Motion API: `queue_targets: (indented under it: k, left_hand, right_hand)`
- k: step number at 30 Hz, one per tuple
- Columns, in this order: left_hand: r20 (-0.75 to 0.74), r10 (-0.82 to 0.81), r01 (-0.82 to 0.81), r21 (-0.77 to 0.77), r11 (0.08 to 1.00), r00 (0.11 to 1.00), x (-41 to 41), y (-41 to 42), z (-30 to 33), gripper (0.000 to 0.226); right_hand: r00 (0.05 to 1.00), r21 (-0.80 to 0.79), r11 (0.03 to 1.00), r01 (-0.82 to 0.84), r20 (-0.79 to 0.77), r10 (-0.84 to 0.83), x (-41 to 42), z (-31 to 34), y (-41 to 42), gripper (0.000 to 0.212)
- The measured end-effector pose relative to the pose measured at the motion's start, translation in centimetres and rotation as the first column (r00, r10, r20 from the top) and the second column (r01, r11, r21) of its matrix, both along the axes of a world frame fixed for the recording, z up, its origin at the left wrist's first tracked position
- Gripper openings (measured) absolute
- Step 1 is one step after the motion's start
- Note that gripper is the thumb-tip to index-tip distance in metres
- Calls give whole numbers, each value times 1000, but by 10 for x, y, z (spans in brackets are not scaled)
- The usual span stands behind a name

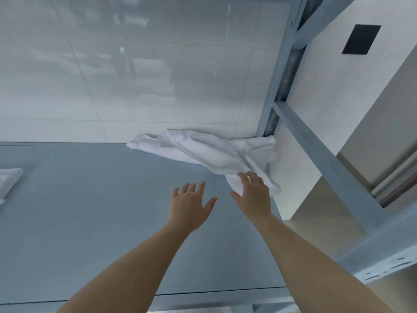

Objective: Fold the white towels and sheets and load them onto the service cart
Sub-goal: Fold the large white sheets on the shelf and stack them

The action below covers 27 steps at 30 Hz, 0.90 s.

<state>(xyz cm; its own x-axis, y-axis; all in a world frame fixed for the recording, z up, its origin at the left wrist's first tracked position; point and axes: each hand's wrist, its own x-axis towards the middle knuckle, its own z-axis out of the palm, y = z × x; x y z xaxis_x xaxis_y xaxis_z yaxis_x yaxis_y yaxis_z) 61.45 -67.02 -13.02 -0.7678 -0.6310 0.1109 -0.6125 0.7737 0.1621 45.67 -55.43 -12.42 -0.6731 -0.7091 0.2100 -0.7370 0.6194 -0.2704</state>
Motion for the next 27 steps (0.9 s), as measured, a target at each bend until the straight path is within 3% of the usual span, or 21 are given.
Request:
queue_targets:
  k: [5,9,13,18,23,27]
  left_hand:
    - [-17,-16,14,-94,995,1000,-23,-12,-23,73]
    - [-58,-22,13,-152,988,998,-28,-20,-31,75]
    - [-81,-18,7,-139,990,997,-18,-22,-21,76]
    - [-136,0,-11,-81,997,991,-2,-22,20,87]
    - [-234,-98,88,-55,995,967,24,-22,54,87]
    - [-215,-244,245,-22,969,946,41,-22,59,68]
  right_hand:
    - [999,31,1000,4,-48,-2,-35,-28,-32,61]
    - [992,28,997,65,-106,-62,-55,-44,-50,17]
    - [996,-149,987,53,-67,-64,-45,-27,-59,19]
    - [964,-411,885,-219,-231,132,12,34,-53,24]
    - [930,-423,837,-347,-270,249,65,57,-16,21]
    - [923,-395,836,-380,-222,314,96,54,21,30]
